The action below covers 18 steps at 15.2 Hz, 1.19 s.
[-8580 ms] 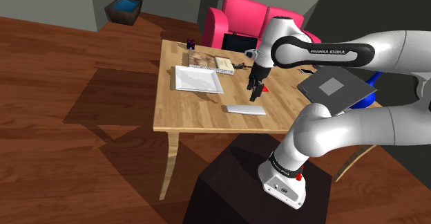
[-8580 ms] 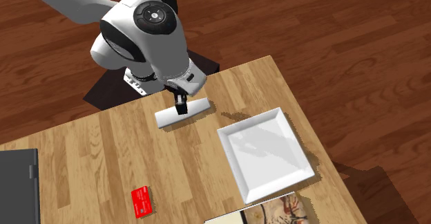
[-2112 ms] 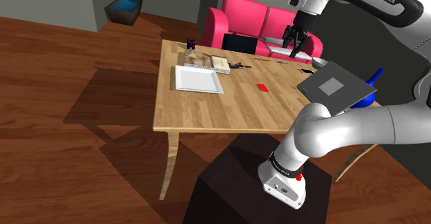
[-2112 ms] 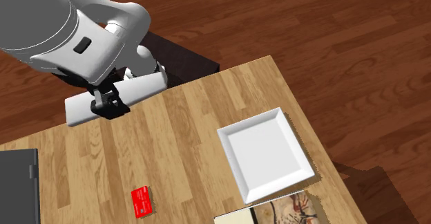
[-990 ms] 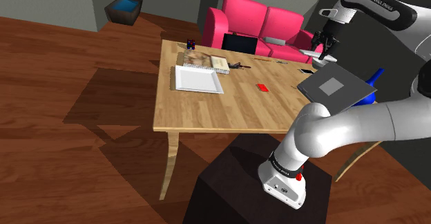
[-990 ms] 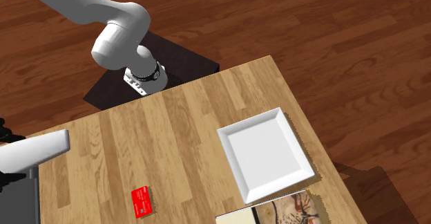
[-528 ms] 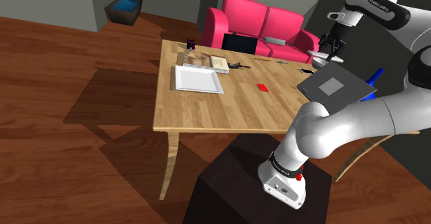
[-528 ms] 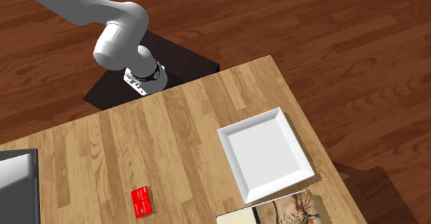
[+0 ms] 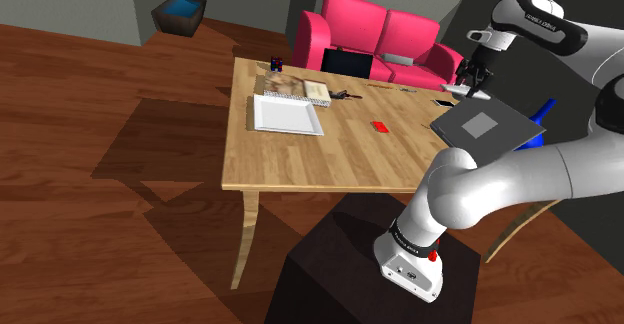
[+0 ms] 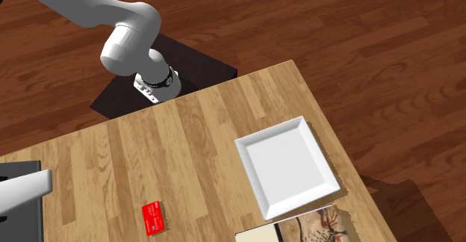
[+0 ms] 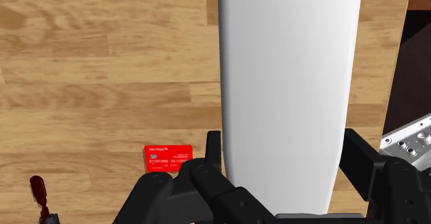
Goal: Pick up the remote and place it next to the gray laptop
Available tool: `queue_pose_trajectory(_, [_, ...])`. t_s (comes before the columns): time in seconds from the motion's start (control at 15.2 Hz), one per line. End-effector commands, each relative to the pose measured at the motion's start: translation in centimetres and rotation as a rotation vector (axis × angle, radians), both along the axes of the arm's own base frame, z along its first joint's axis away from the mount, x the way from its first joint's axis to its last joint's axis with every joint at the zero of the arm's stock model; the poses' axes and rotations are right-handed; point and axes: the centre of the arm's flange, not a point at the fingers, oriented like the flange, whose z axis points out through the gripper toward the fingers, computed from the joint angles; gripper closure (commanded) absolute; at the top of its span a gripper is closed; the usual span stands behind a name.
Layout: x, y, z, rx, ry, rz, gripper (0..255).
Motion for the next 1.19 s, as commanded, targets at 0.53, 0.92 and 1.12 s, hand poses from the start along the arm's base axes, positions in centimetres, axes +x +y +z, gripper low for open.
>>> queue_pose_trajectory(0.53, [-0.1, 0.0, -5.3, -0.001, 0.000, 0.000, 255])
queue_pose_trajectory(0.92, [-0.1, 0.0, -8.4, -0.001, 0.000, 0.000, 255])
queue_pose_trajectory(1.12, [-0.1, 0.0, -10.0, -0.001, 0.000, 0.000, 255])
